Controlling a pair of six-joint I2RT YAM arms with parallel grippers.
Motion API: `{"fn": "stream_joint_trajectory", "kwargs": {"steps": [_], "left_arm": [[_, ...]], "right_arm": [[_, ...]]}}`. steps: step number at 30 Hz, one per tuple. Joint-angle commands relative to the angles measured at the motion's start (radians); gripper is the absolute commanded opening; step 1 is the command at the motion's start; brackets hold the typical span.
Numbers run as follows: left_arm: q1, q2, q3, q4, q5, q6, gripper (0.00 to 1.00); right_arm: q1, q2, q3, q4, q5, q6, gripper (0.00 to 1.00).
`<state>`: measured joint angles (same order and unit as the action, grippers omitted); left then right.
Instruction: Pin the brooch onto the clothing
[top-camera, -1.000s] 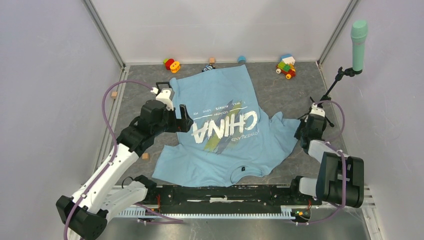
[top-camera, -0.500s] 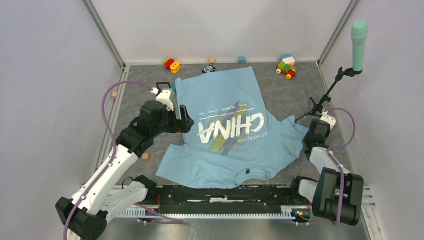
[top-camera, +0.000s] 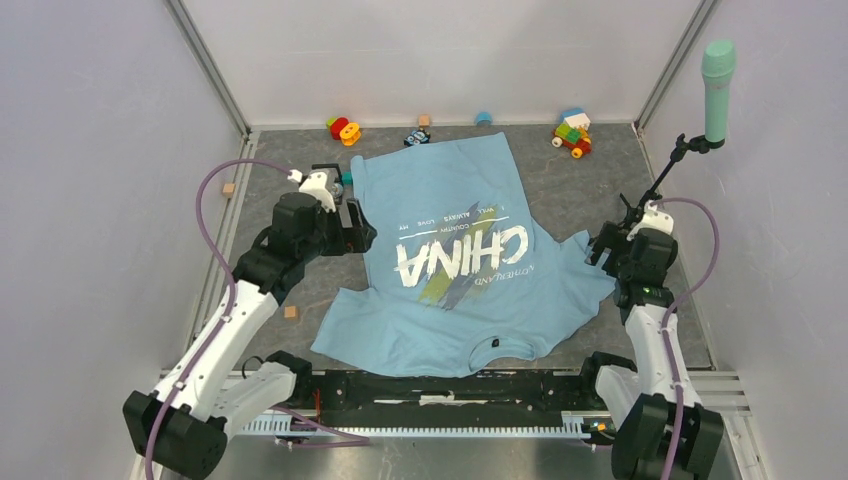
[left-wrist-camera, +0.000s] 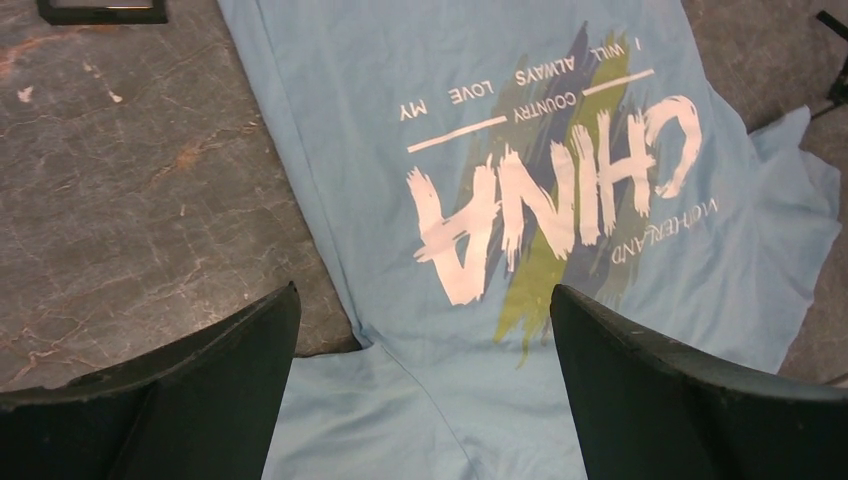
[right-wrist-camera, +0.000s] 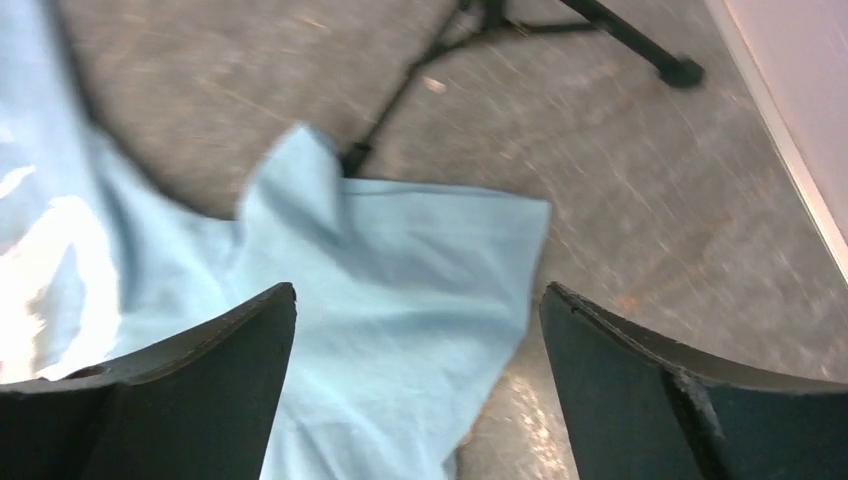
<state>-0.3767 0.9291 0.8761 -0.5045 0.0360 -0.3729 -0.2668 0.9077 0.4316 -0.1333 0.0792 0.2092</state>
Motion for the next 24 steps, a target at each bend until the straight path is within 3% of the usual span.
{"fn": "stream_joint_trajectory", "kwargs": {"steps": [1,10,16,24], "left_arm": [[0.049,0.037,0.021,0.063,0.011,0.0,1.0],[0.177,0.248,0.144,0.129,-0.033,0.008,1.0],[0.244,0.463,0.279,0.138,-0.12,0.079,1.0],[0.251,0.738,0.444,0.192,-0.238,0.197,0.99]], "right_arm": [[-0.002,-0.073,0.072,-0.052,-0.311,-0.036,0.98],[0.027,-0.131,0.071,0.067,-0.641,0.048,0.98],[0.027,-0.131,-0.016,0.081,-0.614,-0.052,0.98],[0.027,-0.099,-0.029,0.207,-0.7,0.006,0.95]]}}
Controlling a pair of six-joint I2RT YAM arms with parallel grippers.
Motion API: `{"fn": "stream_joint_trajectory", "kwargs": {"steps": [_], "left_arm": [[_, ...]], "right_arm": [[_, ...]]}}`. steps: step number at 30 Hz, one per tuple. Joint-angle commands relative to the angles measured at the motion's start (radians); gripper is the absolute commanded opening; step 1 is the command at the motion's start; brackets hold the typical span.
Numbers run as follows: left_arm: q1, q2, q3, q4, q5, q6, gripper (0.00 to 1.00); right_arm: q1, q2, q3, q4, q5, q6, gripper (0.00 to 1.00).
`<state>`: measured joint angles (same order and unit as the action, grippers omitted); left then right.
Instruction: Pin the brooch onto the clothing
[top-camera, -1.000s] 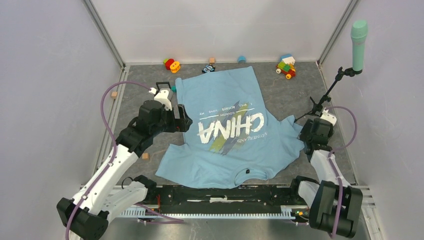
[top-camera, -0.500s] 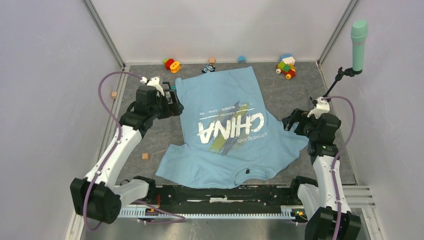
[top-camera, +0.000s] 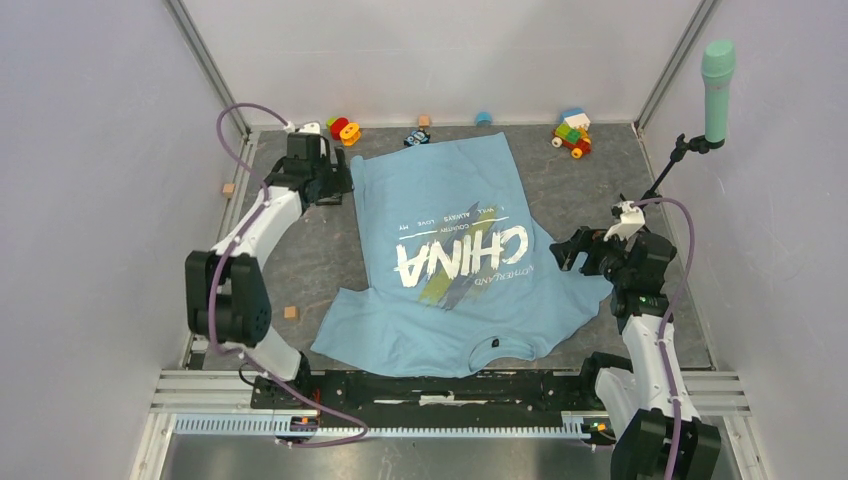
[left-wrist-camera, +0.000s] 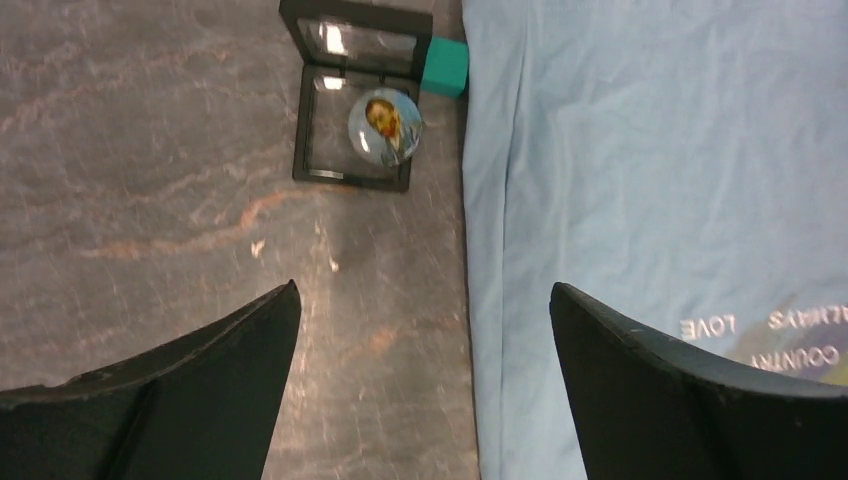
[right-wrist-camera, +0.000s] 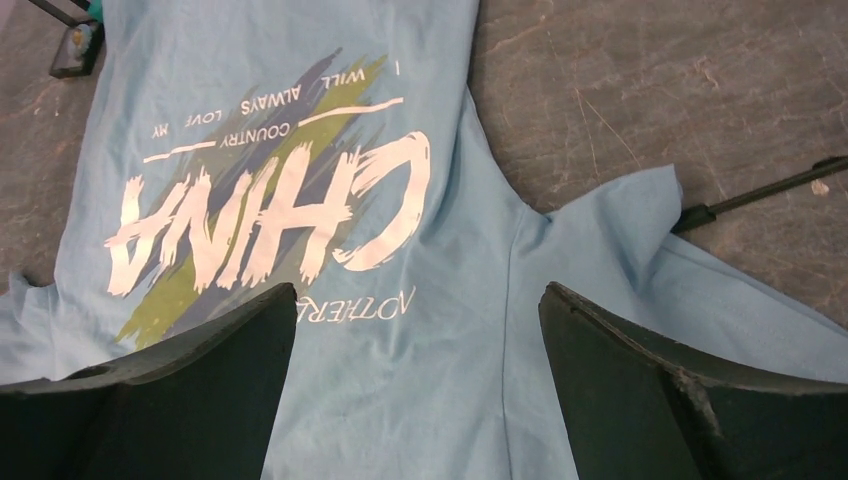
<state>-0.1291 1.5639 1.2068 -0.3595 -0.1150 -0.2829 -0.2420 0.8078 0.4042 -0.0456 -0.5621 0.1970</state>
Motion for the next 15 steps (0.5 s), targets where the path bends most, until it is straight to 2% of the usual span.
{"fn": "stream_joint_trajectory", "kwargs": {"steps": [1,6,13,15], "left_arm": [[0.003,0.141,0.134,0.044,-0.091,0.121,0.98],[0.003,0.283,0.198,0.042,-0.095,0.155,0.88],[0.002,0.421,0.301,0.021,-0.092,0.183,0.83],[0.003,0.448,0.323,0.018,-0.105,0.197,0.79]], "right_arm": [[0.004,0.005,0.001,0.122,-0.063,0.018,0.95],[0.003,0.037,-0.004,0.142,-0.078,0.024,0.93],[0.003,0.073,-0.008,0.172,-0.096,0.035,0.92],[0.003,0.082,-0.01,0.181,-0.099,0.041,0.92]]}}
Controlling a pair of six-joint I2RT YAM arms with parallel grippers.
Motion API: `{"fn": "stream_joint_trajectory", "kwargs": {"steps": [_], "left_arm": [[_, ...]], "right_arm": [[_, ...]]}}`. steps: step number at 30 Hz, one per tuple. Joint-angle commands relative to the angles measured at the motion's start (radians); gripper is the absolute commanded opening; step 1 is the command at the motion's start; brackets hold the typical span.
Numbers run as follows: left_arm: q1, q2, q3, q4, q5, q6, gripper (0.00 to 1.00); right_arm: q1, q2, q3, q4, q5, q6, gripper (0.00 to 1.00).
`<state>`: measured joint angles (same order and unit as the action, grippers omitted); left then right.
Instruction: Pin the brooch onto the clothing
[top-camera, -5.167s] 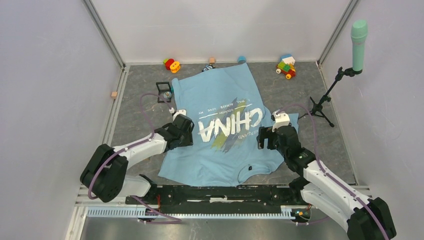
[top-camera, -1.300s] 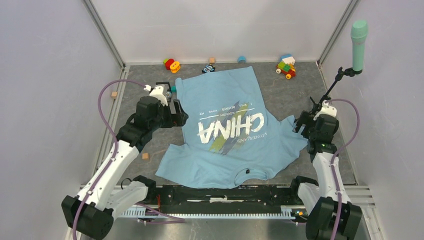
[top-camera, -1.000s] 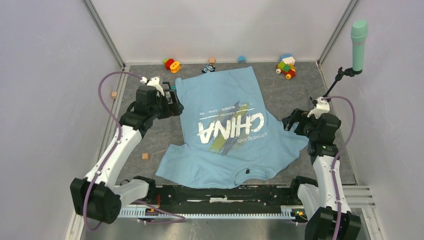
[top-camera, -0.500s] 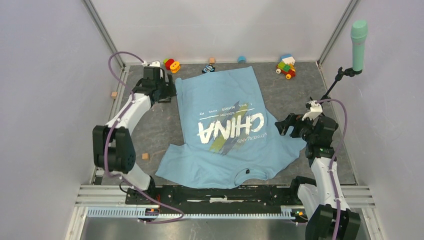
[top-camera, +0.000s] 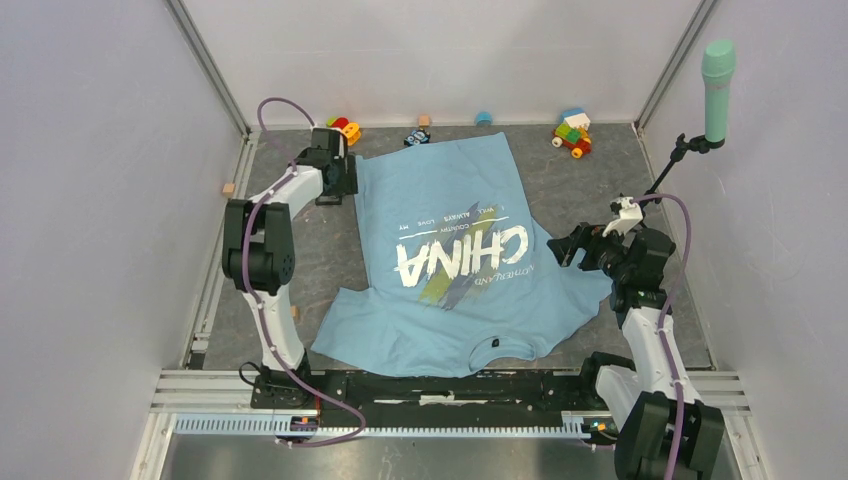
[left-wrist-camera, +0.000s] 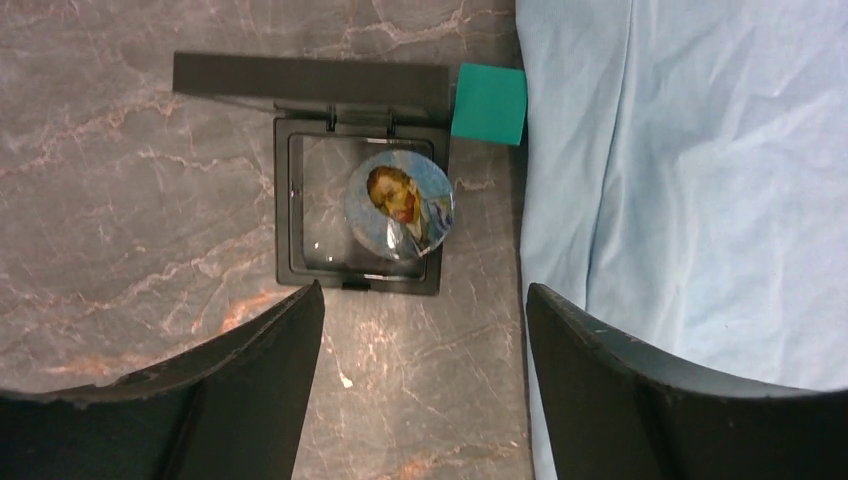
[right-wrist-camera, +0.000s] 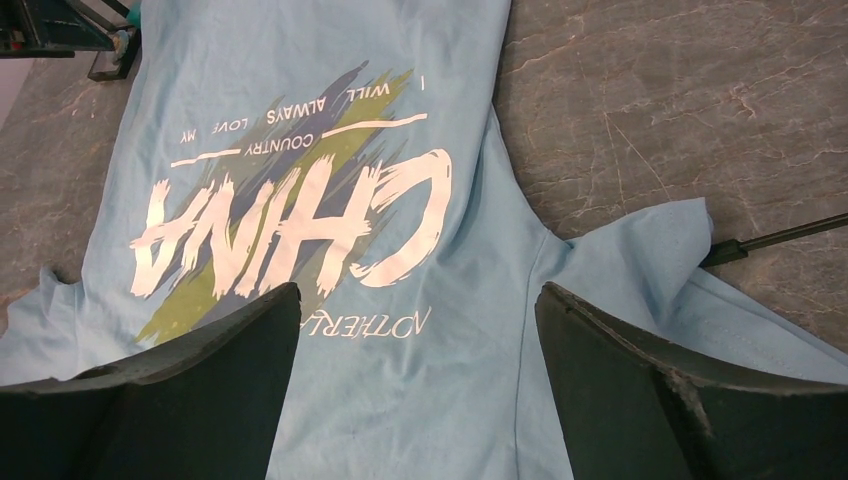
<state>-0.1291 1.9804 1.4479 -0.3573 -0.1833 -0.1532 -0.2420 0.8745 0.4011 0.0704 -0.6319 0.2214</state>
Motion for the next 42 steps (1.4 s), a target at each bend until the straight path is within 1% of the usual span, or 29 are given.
{"fn": "stream_joint_trajectory", "kwargs": {"steps": [1,2,3,7,14,17,25,28,35,37,39,42], "left_arm": [[0.003,0.044,0.093,0.015,-0.042,0.074,0.77],[0.003,0.062,0.107,0.009,-0.049,0.078,0.74],[0.003,0.076,0.122,0.002,-0.057,0.082,0.72],[0.007,0.134,0.182,-0.028,-0.088,0.092,0.73],[0.016,0.199,0.248,-0.056,-0.074,0.096,0.71],[0.027,0.214,0.253,-0.06,-0.078,0.088,0.68],[0.039,0.238,0.273,-0.076,-0.048,0.091,0.65],[0.042,0.241,0.273,-0.078,-0.035,0.087,0.61],[0.042,0.259,0.291,-0.103,-0.016,0.083,0.59],[0.042,0.259,0.29,-0.104,-0.014,0.083,0.58],[0.042,0.256,0.289,-0.104,-0.015,0.081,0.54],[0.041,0.247,0.284,-0.104,-0.011,0.077,0.52]], "right_arm": [[0.002,0.019,-0.007,0.067,-0.029,0.016,0.92],[0.003,0.021,-0.007,0.067,-0.029,0.015,0.92],[0.001,0.022,-0.007,0.066,-0.029,0.015,0.91],[0.003,0.023,-0.002,0.061,-0.031,0.013,0.91],[0.003,0.029,-0.001,0.057,-0.03,0.009,0.91],[0.002,0.027,0.0,0.057,-0.029,0.007,0.91],[0.002,0.029,0.0,0.054,-0.027,0.004,0.91],[0.003,0.03,-0.002,0.055,-0.025,0.005,0.91],[0.003,0.033,-0.004,0.059,-0.022,0.006,0.91],[0.003,0.035,-0.004,0.06,-0.022,0.004,0.91],[0.002,0.037,-0.005,0.062,-0.021,0.005,0.91],[0.003,0.037,-0.005,0.063,-0.02,0.004,0.91]]}}
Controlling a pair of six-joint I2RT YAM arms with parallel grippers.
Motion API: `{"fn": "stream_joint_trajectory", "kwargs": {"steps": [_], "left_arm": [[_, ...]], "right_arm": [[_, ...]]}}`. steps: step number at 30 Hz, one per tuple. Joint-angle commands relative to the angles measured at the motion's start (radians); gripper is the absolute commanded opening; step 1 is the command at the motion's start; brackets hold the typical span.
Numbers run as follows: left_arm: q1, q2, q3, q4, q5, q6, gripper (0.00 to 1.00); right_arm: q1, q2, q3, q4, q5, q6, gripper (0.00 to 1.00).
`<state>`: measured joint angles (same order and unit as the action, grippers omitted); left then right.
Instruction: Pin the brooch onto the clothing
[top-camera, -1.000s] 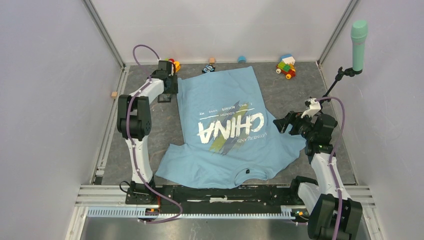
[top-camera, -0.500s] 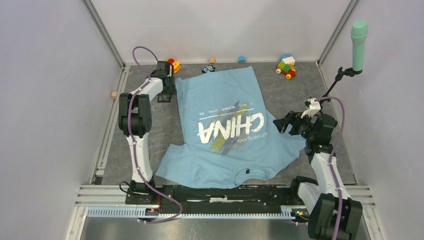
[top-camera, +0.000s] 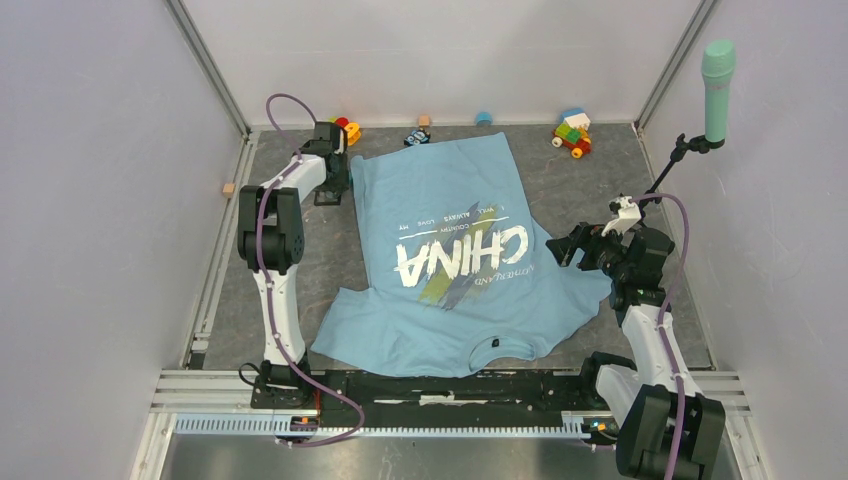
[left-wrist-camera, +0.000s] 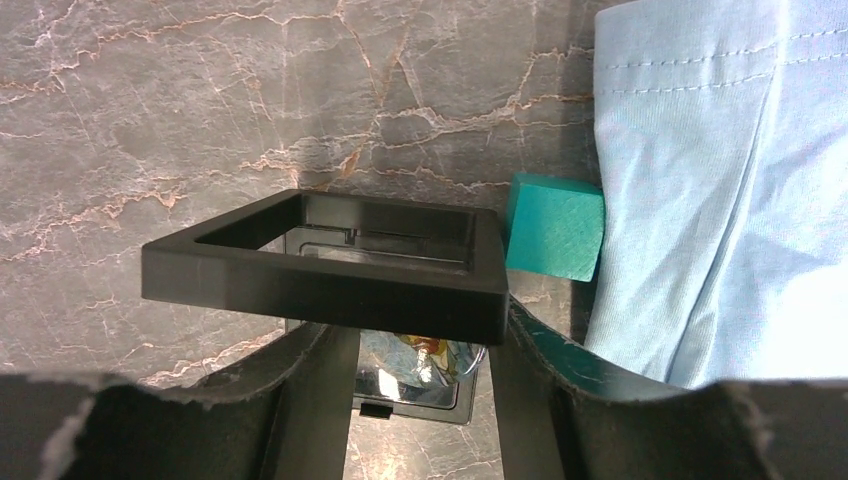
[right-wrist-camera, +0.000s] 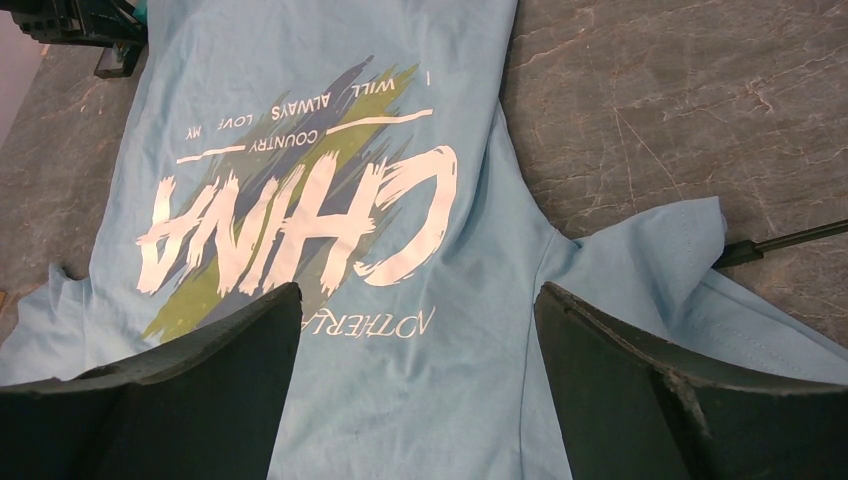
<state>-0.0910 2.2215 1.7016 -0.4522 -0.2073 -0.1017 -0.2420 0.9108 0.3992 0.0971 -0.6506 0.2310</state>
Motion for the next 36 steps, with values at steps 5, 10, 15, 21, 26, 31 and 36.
{"fn": "stream_joint_trajectory", "kwargs": {"steps": [5,10,15,21,26,31,36], "left_arm": [[0.003,-0.042,0.003,0.012,0.011,0.017,0.48],[0.002,-0.133,-0.039,0.035,0.046,-0.013,0.48],[0.002,-0.262,-0.108,0.035,0.12,-0.07,0.47],[-0.006,-0.448,-0.245,-0.003,0.241,-0.135,0.48],[-0.043,-0.615,-0.393,-0.027,0.408,-0.189,0.48],[-0.117,-0.766,-0.53,-0.017,0.62,-0.22,0.47],[-0.167,-0.851,-0.66,0.009,0.944,-0.2,0.47]], "right_arm": [[0.003,0.0,-0.005,0.036,-0.001,-0.004,0.91],[0.003,-0.008,0.0,0.029,-0.011,-0.002,0.91],[0.004,-0.026,0.007,0.014,-0.022,-0.005,0.91],[0.008,-0.04,0.009,0.018,-0.067,-0.004,0.91],[0.09,-0.044,0.018,0.057,-0.138,0.0,0.91],[0.326,-0.014,0.044,0.088,-0.118,-0.06,0.91],[0.552,-0.016,0.025,0.198,-0.187,-0.077,0.92]]}}
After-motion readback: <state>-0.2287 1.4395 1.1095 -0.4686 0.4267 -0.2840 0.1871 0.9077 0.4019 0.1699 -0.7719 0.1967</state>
